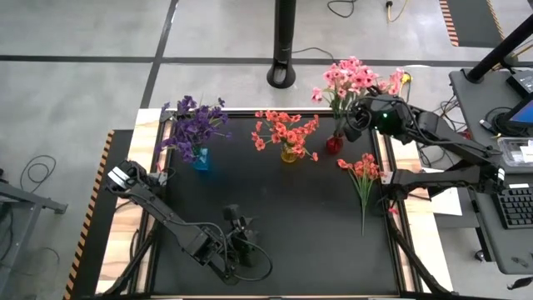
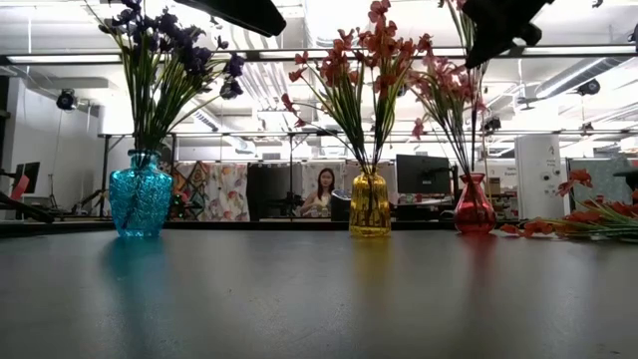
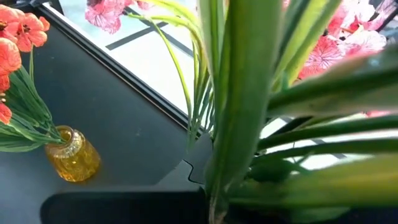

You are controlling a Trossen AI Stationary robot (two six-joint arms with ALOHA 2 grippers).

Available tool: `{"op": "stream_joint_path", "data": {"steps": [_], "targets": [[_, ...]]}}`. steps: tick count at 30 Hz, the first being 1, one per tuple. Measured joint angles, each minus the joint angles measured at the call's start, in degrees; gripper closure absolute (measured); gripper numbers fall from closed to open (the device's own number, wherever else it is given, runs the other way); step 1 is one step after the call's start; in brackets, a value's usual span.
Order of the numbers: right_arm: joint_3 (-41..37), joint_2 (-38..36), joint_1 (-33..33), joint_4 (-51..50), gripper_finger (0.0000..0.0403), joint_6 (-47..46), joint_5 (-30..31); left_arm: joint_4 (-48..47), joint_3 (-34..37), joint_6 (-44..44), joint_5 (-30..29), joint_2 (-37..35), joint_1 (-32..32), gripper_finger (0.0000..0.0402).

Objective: Sort flowers into vase by color
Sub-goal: Put the pink flowers into the red flower vase

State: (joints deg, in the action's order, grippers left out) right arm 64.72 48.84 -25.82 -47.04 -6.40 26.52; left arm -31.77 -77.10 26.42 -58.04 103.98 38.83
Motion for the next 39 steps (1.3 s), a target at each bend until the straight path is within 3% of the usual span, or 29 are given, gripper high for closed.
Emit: {"op": "stream_joint_path", "data": {"steps": [14,22,28,39], "targets": [[-0.66,0.08,0.00,-2.49,0.0390,-3.74,-0.03,-0.02,0.00,-1.47,-0.07,0.00,-0.02,0.0233],[-0.74,0.09,0.00,-1.50,0.0390,-7.35,-0.01,-0.16,-0.02,-11.97,-0.20,-0.07,-0.67,0.0233],[-1.56,0.09,0.00,-1.50,0.0390,-9.14,0.03,-2.60,-0.02,-16.85,-4.19,-0.85,-2.37,0.0233],[-3.51,0.83,-0.07,0.77,0.0390,-9.08,1.00,-13.59,-0.07,-13.06,-7.47,-1.97,-7.51,0.0233]]}}
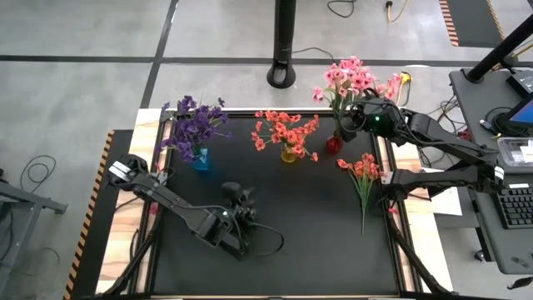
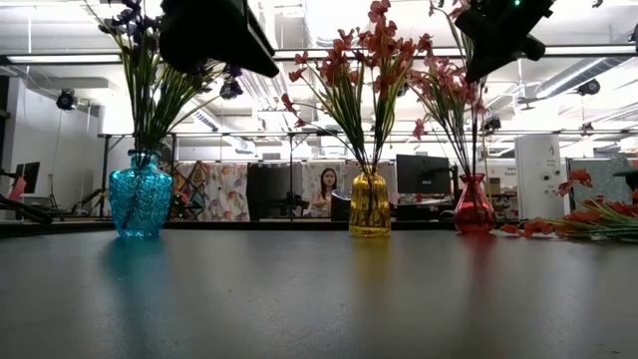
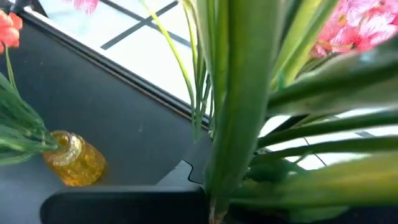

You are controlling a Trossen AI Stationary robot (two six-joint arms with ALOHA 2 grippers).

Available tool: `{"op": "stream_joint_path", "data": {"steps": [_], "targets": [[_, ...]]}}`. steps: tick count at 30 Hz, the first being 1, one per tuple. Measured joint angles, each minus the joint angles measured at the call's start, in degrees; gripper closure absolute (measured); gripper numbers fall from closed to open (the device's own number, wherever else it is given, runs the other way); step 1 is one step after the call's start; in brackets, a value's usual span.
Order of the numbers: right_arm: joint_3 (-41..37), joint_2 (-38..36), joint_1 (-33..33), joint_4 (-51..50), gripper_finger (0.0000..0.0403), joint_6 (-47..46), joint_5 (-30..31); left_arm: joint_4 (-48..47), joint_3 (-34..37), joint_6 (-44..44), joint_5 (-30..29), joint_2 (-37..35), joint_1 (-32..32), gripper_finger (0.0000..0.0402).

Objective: Sort flowers into vase by color
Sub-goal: Put the pink flowers into the red flower vase

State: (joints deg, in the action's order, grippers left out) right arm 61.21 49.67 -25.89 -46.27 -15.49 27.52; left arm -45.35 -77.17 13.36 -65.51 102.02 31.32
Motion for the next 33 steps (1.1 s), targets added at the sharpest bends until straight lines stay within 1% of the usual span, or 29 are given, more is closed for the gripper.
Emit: {"op": "stream_joint_path", "data": {"steps": [3,6,14,22,26,33], "targets": [[-0.40,0.05,0.00,1.25,0.0390,0.04,1.19,-3.25,0.00,4.43,0.20,0.00,-0.47,0.0233],[-1.16,0.11,0.00,2.60,0.0390,0.29,1.63,-5.47,0.00,6.82,0.46,0.00,-0.47,0.0233],[-4.20,0.35,-0.02,4.34,0.0390,-0.39,2.64,-5.61,0.00,7.17,0.48,-0.02,-0.40,0.0233],[-4.94,0.39,-0.02,4.93,0.0385,-0.44,2.74,-5.54,0.00,7.74,0.50,-0.02,-0.40,0.0233],[-5.03,0.39,-0.02,4.84,0.0354,-0.52,2.74,-5.53,0.00,8.17,0.52,-0.01,-0.40,0.0233],[-5.20,0.39,-0.02,4.35,0.0260,-1.86,2.67,-5.52,0.00,8.20,0.56,0.00,-0.40,0.0233]]}}
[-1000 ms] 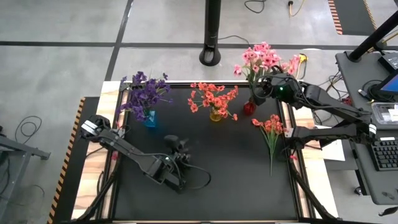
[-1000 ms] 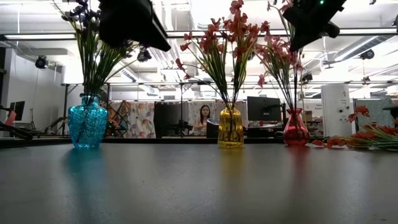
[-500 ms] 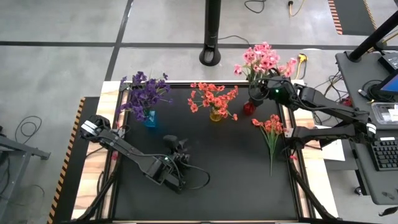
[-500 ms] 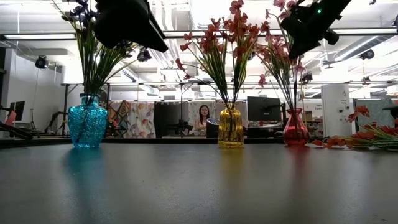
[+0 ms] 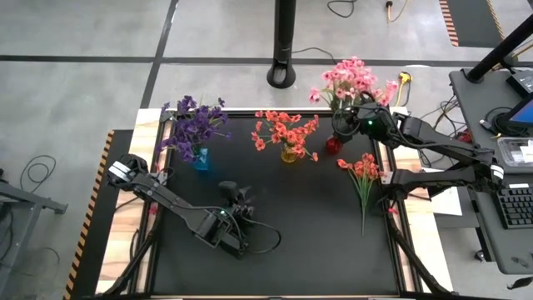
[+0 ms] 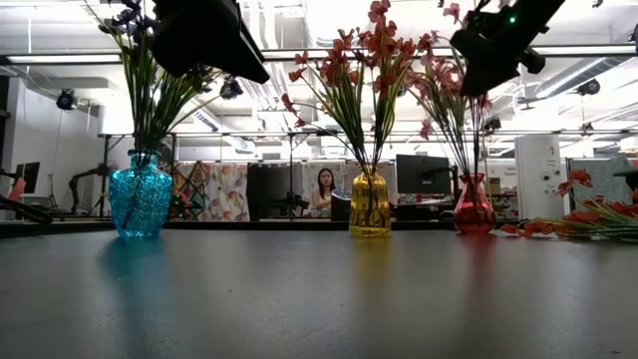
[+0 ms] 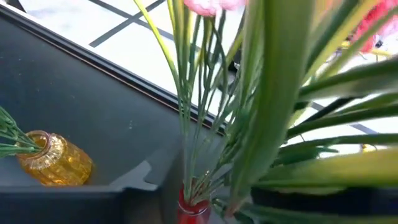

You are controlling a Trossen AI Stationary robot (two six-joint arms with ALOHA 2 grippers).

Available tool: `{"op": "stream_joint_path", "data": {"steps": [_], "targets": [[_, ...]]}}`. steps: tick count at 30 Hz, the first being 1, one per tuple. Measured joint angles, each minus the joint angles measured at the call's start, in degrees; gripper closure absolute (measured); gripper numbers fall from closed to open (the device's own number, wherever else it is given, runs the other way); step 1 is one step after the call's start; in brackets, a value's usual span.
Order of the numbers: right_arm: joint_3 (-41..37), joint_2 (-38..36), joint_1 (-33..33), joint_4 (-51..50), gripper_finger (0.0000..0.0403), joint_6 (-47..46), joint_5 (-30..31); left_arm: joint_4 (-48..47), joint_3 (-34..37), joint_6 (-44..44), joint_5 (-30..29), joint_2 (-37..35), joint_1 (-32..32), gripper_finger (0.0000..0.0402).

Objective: Sort flowers into vase by color
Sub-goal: Put the pink flowers into the red flower vase

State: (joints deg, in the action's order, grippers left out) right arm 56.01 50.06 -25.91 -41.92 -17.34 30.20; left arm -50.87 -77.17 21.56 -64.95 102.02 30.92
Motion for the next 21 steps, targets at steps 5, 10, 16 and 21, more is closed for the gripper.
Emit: {"op": "stream_joint_path", "data": {"steps": [5,10,16,21], "targets": [[0.00,0.00,0.00,-2.75,0.0195,-2.04,-0.04,0.02,0.00,0.24,0.01,-0.01,0.00,0.0233],[0.00,-0.08,0.00,-5.69,0.0138,-2.28,-0.15,0.04,0.00,0.47,0.02,-0.02,0.00,0.0233],[0.90,-1.25,0.01,-10.42,0.0084,-3.74,-0.66,0.07,0.00,0.97,2.88,-0.02,-0.02,0.0233],[3.77,-1.75,0.02,-18.05,0.0058,-7.94,-1.11,0.08,0.00,1.51,4.10,0.00,-0.02,0.0233]]}}
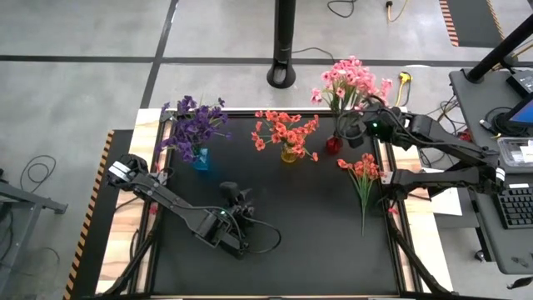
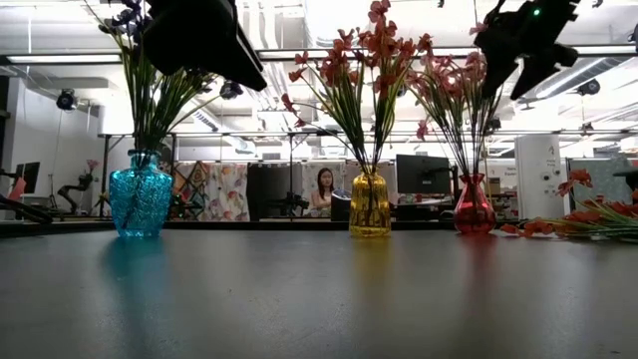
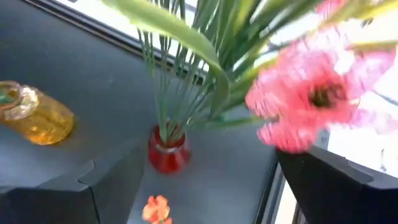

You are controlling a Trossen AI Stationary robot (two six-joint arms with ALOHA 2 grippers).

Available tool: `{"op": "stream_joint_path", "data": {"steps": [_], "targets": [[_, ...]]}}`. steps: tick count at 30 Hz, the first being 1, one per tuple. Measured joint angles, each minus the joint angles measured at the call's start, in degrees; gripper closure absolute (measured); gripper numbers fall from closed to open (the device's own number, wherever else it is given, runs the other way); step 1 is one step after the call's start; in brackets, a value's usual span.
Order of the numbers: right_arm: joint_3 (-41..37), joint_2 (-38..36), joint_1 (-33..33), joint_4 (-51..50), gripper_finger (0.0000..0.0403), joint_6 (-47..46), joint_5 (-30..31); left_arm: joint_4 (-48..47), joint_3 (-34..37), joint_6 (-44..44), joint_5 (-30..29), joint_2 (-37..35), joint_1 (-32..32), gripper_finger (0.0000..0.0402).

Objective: Sort flowers into vase by color
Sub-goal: Put the pink flowers into the red flower vase, then put the orange flowers into the yellow flower vase

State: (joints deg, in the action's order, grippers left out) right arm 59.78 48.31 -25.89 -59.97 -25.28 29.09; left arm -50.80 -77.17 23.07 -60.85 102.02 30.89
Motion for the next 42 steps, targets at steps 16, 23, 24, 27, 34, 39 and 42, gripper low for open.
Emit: {"op": "stream_joint_path", "data": {"steps": [16,23,24,27,34,39,42], "targets": [[2.83,-0.23,1.04,-15.58,0.0049,-12.39,-8.76,0.58,-1.11,2.91,16.13,-0.02,0.00,0.0233],[1.23,-0.22,7.68,-22.17,0.0049,-20.63,-13.19,0.42,-5.00,3.12,19.76,-0.01,0.13,0.0233],[0.72,-0.20,9.12,-21.98,0.0049,-21.85,-13.47,0.27,-5.53,3.08,19.70,-0.01,0.13,0.0233],[-1.48,0.58,13.83,-21.94,0.0049,-25.65,-14.89,0.27,-6.58,3.02,19.59,0.00,0.13,0.0233],[-7.37,4.53,25.99,-20.44,0.0049,-36.07,-16.20,-0.91,-6.80,2.97,19.57,0.00,0.17,0.0233],[-9.97,8.39,32.94,-16.66,0.0049,-41.20,-17.79,-1.26,-6.80,3.13,19.53,-0.02,0.17,0.0233],[-11.55,10.27,35.20,-14.49,0.0049,-42.82,-19.81,-1.29,-6.78,3.21,19.53,0.00,0.17,0.0233]]}}
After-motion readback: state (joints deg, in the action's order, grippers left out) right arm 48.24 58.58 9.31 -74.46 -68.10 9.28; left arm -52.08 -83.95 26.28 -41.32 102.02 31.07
